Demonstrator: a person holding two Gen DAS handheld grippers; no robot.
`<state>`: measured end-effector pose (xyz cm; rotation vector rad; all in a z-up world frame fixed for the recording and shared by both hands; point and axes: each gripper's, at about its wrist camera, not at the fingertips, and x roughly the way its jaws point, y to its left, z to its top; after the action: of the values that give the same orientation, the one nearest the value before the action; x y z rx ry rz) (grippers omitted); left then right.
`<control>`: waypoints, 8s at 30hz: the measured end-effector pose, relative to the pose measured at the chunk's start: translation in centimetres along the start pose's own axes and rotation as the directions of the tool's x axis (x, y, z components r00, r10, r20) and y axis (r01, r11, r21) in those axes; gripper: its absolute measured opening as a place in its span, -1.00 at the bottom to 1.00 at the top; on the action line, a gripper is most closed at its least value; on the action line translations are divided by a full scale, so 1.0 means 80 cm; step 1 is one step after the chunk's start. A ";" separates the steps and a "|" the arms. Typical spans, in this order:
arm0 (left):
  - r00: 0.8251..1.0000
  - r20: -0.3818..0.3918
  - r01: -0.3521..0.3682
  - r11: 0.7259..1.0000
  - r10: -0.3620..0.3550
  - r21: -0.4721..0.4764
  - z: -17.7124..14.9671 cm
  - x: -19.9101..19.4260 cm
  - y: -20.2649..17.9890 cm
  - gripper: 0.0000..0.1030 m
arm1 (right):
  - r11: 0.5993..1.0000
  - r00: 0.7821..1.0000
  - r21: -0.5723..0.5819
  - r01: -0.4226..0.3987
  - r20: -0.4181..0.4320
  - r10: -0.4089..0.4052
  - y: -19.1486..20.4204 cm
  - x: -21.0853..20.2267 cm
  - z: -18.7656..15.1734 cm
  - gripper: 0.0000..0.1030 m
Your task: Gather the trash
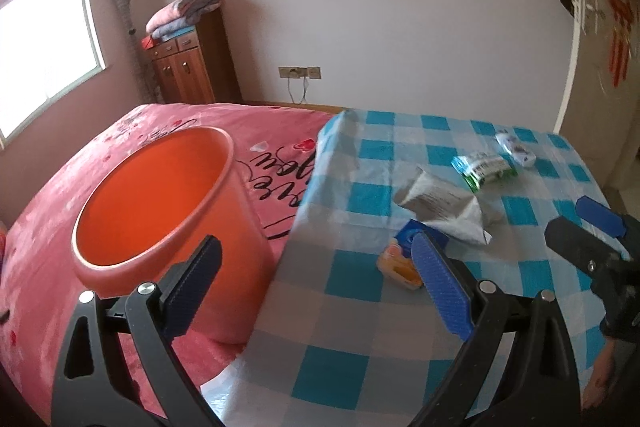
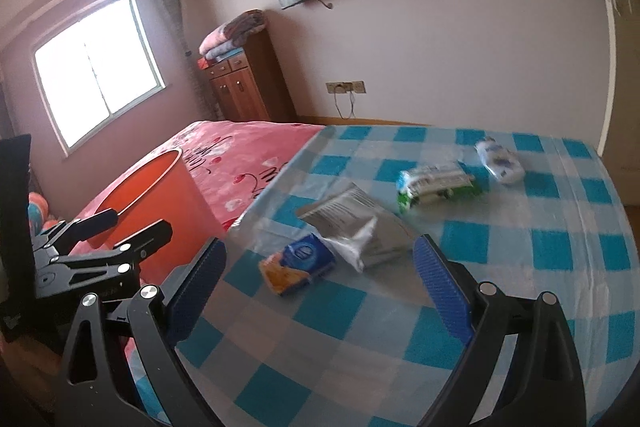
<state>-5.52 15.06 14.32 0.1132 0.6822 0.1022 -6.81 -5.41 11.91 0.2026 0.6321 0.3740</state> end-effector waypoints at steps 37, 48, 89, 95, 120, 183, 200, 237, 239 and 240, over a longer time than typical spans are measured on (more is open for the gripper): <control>0.967 -0.151 0.228 0.962 -0.205 0.153 0.065 0.097 -0.196 0.87 | 0.964 0.997 0.253 0.075 -0.049 -0.065 -0.200 0.007 -0.036 0.84; 0.949 -0.259 0.172 0.983 -0.182 -0.059 0.126 0.237 -0.238 0.86 | 0.953 0.994 0.304 0.016 -0.108 0.018 -0.225 0.018 -0.048 0.85; 0.906 -0.319 0.287 0.958 -0.279 -0.024 0.119 0.241 -0.382 0.55 | 0.895 0.990 0.423 0.140 -0.075 -0.119 -0.322 -0.024 -0.050 0.85; 0.922 -0.305 0.244 0.970 -0.237 -0.015 0.131 0.272 -0.405 0.55 | 0.907 0.991 0.401 0.133 -0.077 -0.112 -0.318 -0.020 -0.050 0.85; 0.911 -0.295 0.291 0.956 -0.288 -0.034 0.150 0.298 -0.431 0.59 | 0.907 0.993 0.406 0.111 -0.069 -0.091 -0.319 -0.023 -0.053 0.85; 0.906 -0.291 0.337 0.940 -0.307 0.058 -0.070 0.073 -0.298 0.23 | 0.974 0.985 0.201 0.107 -0.155 -0.076 -0.256 -0.006 -0.059 0.65; 0.898 -0.273 0.343 0.938 -0.345 -0.055 -0.097 0.056 -0.204 0.09 | 0.957 0.921 -0.104 0.271 -0.260 -0.289 -0.191 0.032 -0.065 0.65; 0.916 -0.200 0.348 0.937 -0.349 -0.038 -0.107 0.041 -0.144 0.15 | 0.930 0.911 -0.103 0.352 -0.189 -0.365 -0.169 0.013 -0.070 -0.21; 0.922 -0.183 0.341 0.939 -0.341 -0.036 -0.103 0.036 -0.138 0.15 | 0.929 0.910 -0.096 0.358 -0.186 -0.370 -0.168 0.012 -0.070 -0.23; 0.925 -0.176 0.337 0.941 -0.338 -0.036 -0.101 0.033 -0.135 0.15 | 0.929 0.910 -0.092 0.358 -0.186 -0.370 -0.168 0.011 -0.071 -0.24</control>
<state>-7.95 5.34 4.95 -0.0205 0.8728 -0.2208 -5.89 -16.91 2.97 -0.0110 0.8407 0.0493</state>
